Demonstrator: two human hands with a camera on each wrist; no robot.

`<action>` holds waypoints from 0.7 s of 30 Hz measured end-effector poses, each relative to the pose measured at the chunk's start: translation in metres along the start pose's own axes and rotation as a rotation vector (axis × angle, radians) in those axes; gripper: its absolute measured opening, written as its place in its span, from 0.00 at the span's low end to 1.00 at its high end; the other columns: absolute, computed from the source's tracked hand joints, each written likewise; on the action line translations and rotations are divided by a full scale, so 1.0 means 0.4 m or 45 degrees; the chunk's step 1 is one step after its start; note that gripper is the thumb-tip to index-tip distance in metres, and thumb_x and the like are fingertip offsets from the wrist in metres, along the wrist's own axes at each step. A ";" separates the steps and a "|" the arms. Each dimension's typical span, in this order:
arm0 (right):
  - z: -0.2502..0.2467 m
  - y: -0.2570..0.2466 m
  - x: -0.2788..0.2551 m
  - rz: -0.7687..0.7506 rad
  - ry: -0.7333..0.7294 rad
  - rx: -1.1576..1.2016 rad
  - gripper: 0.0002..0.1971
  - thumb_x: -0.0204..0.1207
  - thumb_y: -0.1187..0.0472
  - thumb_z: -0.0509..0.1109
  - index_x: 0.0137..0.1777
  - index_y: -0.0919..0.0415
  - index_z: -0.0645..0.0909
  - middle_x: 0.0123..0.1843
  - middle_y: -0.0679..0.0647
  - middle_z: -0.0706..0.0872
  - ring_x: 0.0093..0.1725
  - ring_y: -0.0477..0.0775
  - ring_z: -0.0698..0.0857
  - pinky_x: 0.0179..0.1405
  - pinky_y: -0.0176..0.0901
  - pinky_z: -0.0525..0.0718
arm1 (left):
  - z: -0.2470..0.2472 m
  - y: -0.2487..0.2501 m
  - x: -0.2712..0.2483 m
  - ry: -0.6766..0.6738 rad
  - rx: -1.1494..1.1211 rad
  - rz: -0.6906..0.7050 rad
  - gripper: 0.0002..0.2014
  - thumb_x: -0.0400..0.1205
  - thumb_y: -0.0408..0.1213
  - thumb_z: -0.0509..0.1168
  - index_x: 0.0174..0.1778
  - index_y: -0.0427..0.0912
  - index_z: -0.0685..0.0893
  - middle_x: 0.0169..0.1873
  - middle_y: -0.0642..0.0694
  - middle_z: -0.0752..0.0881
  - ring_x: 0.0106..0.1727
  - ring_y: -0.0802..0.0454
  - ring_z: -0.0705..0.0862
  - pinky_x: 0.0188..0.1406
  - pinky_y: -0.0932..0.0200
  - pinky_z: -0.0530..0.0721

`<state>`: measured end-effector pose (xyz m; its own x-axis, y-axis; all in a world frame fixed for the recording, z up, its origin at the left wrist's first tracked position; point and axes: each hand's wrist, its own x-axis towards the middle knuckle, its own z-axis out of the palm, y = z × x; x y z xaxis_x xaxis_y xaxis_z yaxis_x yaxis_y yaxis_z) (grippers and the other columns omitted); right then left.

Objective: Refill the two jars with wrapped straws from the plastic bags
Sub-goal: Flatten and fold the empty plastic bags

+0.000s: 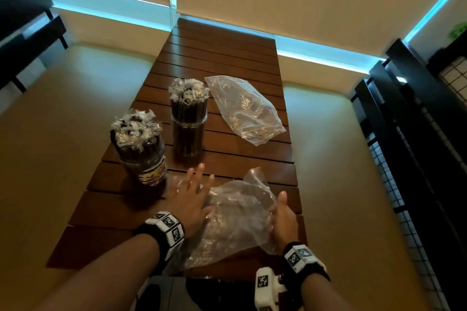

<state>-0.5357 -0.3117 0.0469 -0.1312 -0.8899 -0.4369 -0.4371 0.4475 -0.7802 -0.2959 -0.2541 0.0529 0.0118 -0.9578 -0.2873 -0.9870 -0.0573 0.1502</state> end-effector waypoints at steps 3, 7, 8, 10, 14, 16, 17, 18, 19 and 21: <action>0.018 0.018 -0.032 -0.070 0.026 -0.269 0.38 0.79 0.29 0.34 0.33 0.52 0.79 0.46 0.60 0.88 0.50 0.63 0.85 0.54 0.52 0.79 | 0.073 -0.020 -0.016 -0.225 -0.010 -0.084 0.41 0.83 0.67 0.42 0.84 0.51 0.30 0.79 0.41 0.22 0.83 0.38 0.28 0.78 0.32 0.30; -0.010 0.025 -0.039 -0.209 0.027 -0.604 0.36 0.80 0.31 0.39 0.28 0.55 0.76 0.34 0.53 0.84 0.36 0.56 0.83 0.42 0.50 0.83 | 0.141 -0.057 -0.016 -0.314 -0.045 -0.142 0.49 0.72 0.78 0.30 0.82 0.51 0.27 0.77 0.45 0.18 0.81 0.45 0.24 0.76 0.35 0.27; -0.027 0.018 -0.030 -0.222 0.057 -0.663 0.36 0.79 0.30 0.40 0.28 0.56 0.74 0.32 0.52 0.82 0.34 0.55 0.82 0.39 0.48 0.82 | 0.142 -0.064 -0.009 -0.325 -0.059 -0.132 0.53 0.67 0.81 0.28 0.81 0.52 0.25 0.76 0.46 0.18 0.81 0.45 0.23 0.76 0.35 0.28; -0.045 0.013 0.005 -0.304 0.076 -0.759 0.36 0.74 0.24 0.40 0.28 0.55 0.71 0.29 0.49 0.79 0.30 0.52 0.79 0.36 0.45 0.81 | 0.124 -0.066 0.000 -0.350 -0.062 -0.109 0.54 0.67 0.82 0.32 0.81 0.51 0.25 0.76 0.45 0.18 0.82 0.42 0.25 0.78 0.33 0.31; -0.038 -0.047 0.068 -0.632 -0.018 -0.848 0.38 0.63 0.16 0.45 0.36 0.47 0.80 0.50 0.45 0.82 0.51 0.49 0.79 0.52 0.51 0.79 | 0.053 -0.019 -0.007 -0.236 0.115 -0.035 0.54 0.73 0.78 0.47 0.86 0.47 0.36 0.81 0.38 0.23 0.83 0.34 0.29 0.76 0.25 0.33; -0.018 -0.077 0.096 -0.635 -0.155 -0.845 0.36 0.62 0.17 0.52 0.39 0.43 0.88 0.69 0.47 0.78 0.71 0.51 0.73 0.69 0.63 0.71 | 0.033 0.002 -0.024 -0.205 0.142 -0.088 0.57 0.69 0.82 0.47 0.86 0.47 0.44 0.84 0.36 0.32 0.84 0.30 0.35 0.74 0.24 0.35; -0.005 -0.093 0.104 -0.592 -0.237 -0.807 0.33 0.64 0.18 0.54 0.38 0.42 0.90 0.74 0.48 0.76 0.76 0.52 0.69 0.73 0.66 0.67 | 0.034 0.006 -0.031 -0.247 0.120 -0.120 0.58 0.67 0.83 0.48 0.86 0.48 0.46 0.85 0.35 0.36 0.84 0.28 0.39 0.75 0.23 0.40; 0.006 -0.108 0.110 -0.529 -0.331 -0.730 0.32 0.67 0.21 0.56 0.37 0.44 0.91 0.74 0.49 0.76 0.77 0.50 0.68 0.74 0.65 0.65 | 0.039 0.007 -0.037 -0.313 0.092 -0.139 0.58 0.66 0.82 0.52 0.86 0.49 0.46 0.85 0.35 0.39 0.84 0.28 0.43 0.75 0.23 0.47; 0.018 -0.122 0.113 -0.446 -0.424 -0.621 0.32 0.71 0.24 0.58 0.36 0.50 0.90 0.68 0.49 0.81 0.71 0.48 0.73 0.73 0.61 0.67 | 0.046 0.005 -0.041 -0.391 0.070 -0.144 0.59 0.66 0.81 0.56 0.86 0.51 0.44 0.85 0.37 0.39 0.84 0.28 0.45 0.75 0.22 0.52; 0.038 -0.139 0.112 -0.323 -0.592 -0.449 0.29 0.75 0.33 0.63 0.28 0.58 0.80 0.40 0.49 0.84 0.44 0.45 0.80 0.56 0.52 0.77 | 0.061 -0.005 -0.042 -0.515 0.042 -0.133 0.60 0.66 0.77 0.63 0.84 0.57 0.35 0.84 0.40 0.32 0.84 0.27 0.42 0.72 0.17 0.55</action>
<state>-0.5037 -0.3749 0.0640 0.3804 -0.7975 -0.4682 -0.6808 0.1012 -0.7255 -0.2982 -0.2313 0.0345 0.0548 -0.7590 -0.6488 -0.9885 -0.1328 0.0718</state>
